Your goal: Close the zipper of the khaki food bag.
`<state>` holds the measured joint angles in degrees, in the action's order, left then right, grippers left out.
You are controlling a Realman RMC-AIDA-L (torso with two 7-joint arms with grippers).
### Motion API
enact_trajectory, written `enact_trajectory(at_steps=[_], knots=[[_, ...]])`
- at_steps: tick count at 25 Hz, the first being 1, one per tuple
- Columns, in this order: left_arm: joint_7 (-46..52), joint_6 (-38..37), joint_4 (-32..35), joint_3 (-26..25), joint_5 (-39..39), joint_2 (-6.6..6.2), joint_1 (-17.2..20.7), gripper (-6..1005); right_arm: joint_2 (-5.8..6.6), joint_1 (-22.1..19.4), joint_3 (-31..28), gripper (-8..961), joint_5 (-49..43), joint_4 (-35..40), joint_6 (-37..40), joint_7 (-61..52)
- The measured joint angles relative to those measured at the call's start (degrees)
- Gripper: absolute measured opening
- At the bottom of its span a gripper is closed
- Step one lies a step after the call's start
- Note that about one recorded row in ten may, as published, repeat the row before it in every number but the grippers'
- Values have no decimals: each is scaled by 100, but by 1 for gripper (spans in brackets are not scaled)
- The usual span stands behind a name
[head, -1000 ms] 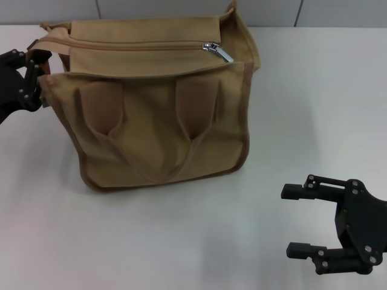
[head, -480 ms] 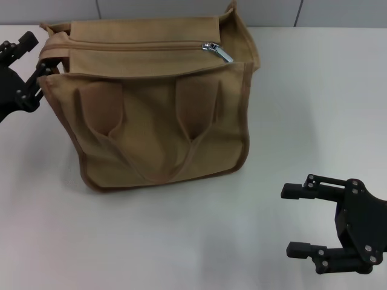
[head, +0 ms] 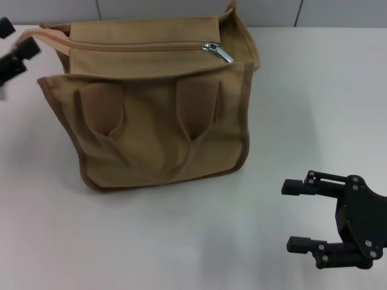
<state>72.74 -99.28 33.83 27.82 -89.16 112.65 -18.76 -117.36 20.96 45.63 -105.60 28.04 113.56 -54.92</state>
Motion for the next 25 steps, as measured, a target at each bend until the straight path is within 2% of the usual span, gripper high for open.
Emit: enact_trajectory(at_steps=[3,4,5,7,8,11,13,14,15,16,17,20,25], knots=[[671,-415,84,26,-147,-221,-39,787,10,11,-1,777,-6,0,-49,-73],[671,-415,84,26,-147,-221,-39,795,12,15,-1,777,-13,0,-63,-96],[869,-592,88,41,-246,-291,-72,802,14,19,-2,777,-19,0,-76,-120],[869,-592,88,41,-246,-291,-72,818,22,26,-2,777,-26,0,-88,-166],[1221,-1095,95,74,-574,-415,-164,826,26,29,-2,777,-30,0,-92,-182],[1274,-1313,88,83,-787,-427,-209,826,31,34,-2,777,-41,0,-99,-196],[1260,-1449,74,154,-986,-420,-251,826,30,34,10,777,-46,0,-109,-196],[1165,-1501,65,388,-1164,-380,-284,826,30,34,18,777,-46,0,-121,-196],[936,-1517,57,852,-1247,-311,-293,826,26,33,34,777,-48,0,-164,-195],[936,-1517,57,852,-1247,-311,-293,826,26,33,34,777,-48,0,-164,-195],[649,-1524,45,1243,-1265,-243,-284,826,25,33,37,777,-49,0,-191,-195],[194,-1484,17,1746,-1346,-110,-244,826,10,48,56,777,-61,0,-268,-197],[-413,-1303,-298,1853,-1788,40,-288,827,-26,118,72,777,-182,-83,-416,-167]])
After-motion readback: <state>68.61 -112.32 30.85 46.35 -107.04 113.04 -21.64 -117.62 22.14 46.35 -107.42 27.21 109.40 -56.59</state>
